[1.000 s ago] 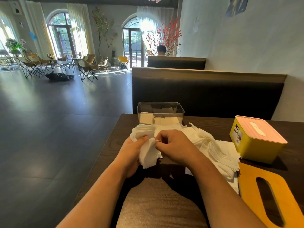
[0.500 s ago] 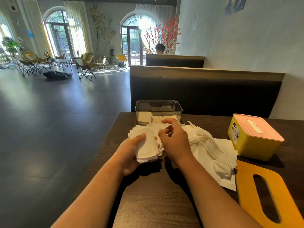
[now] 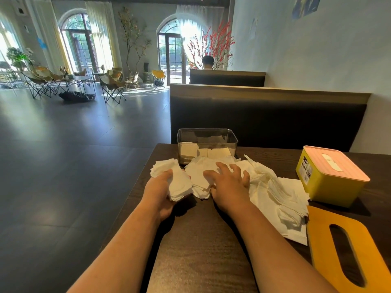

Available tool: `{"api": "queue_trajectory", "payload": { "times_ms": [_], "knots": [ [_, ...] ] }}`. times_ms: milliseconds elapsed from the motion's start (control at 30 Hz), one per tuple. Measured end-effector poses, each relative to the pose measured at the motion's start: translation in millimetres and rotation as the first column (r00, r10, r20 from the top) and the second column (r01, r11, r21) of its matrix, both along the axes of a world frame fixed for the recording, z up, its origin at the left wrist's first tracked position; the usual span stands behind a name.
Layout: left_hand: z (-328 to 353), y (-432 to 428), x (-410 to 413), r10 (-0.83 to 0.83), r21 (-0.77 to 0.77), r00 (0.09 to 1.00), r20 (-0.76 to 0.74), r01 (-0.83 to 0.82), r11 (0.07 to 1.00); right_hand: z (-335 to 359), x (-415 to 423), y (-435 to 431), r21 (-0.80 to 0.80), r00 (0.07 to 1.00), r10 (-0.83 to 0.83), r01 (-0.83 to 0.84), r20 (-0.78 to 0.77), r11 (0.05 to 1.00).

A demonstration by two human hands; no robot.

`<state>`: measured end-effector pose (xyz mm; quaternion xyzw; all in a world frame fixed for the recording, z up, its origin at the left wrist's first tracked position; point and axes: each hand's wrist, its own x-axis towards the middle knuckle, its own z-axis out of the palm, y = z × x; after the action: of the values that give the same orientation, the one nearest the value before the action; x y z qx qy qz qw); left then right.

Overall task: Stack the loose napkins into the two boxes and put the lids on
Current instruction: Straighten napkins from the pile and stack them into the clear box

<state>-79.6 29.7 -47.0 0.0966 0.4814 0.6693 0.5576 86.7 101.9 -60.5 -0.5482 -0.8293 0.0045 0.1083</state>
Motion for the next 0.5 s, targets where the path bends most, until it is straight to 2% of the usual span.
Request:
{"api": "queue_trajectory", "payload": {
  "times_ms": [500],
  "knots": [
    [-2.6,-1.3,0.3,-0.023,-0.021,0.999,-0.047,0.022,1.0,0.7,-4.0,-4.6,-0.012,0.989,0.064,-0.066,-0.131,0.998]
  ]
}}
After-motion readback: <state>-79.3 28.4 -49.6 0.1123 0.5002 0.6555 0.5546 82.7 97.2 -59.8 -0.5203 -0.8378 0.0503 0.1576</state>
